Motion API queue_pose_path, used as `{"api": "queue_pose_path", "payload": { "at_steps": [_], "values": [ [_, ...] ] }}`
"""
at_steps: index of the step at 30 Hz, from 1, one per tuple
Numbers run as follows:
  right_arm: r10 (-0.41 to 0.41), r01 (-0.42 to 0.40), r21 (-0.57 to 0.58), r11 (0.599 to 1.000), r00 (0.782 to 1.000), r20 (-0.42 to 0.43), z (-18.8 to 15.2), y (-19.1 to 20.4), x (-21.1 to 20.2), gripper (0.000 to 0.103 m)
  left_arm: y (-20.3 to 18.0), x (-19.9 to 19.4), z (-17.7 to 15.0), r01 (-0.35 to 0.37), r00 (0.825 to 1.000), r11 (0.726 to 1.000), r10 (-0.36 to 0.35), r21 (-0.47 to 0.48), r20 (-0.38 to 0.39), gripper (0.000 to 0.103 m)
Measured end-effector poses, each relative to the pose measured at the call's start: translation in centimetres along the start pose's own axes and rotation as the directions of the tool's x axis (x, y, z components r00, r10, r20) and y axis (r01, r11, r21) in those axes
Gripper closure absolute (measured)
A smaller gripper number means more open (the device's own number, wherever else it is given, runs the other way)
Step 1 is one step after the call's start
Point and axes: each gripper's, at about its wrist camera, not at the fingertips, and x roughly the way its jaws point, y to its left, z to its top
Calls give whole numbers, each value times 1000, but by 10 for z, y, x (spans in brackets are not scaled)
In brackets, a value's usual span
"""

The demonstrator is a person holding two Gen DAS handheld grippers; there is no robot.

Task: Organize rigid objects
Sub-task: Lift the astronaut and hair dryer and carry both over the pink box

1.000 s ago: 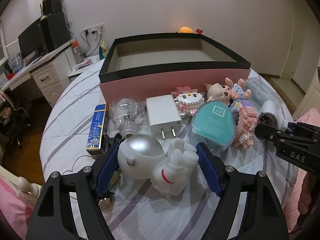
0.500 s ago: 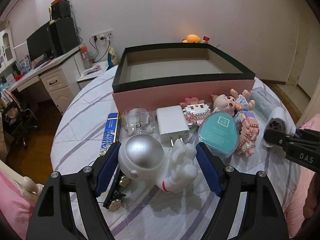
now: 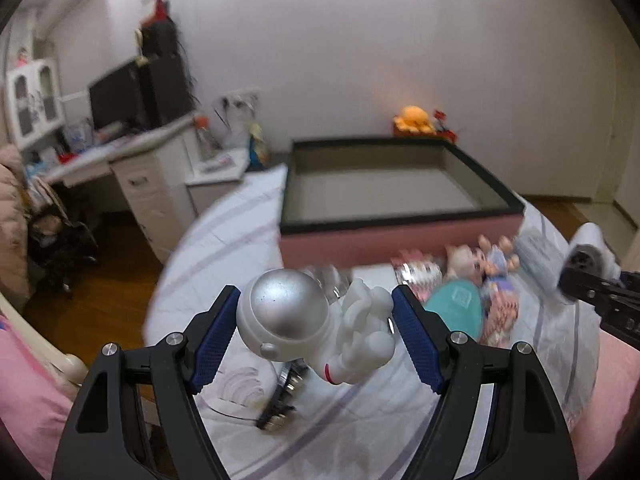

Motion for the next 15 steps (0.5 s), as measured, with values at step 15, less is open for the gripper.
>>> {"api": "queue_pose_path", "payload": {
  "at_steps": [15],
  "values": [
    [23, -13, -33, 999, 952, 305, 32, 24, -114, 62, -6, -111, 42, 25, 949, 999, -17, -22, 314, 25]
  ]
}}
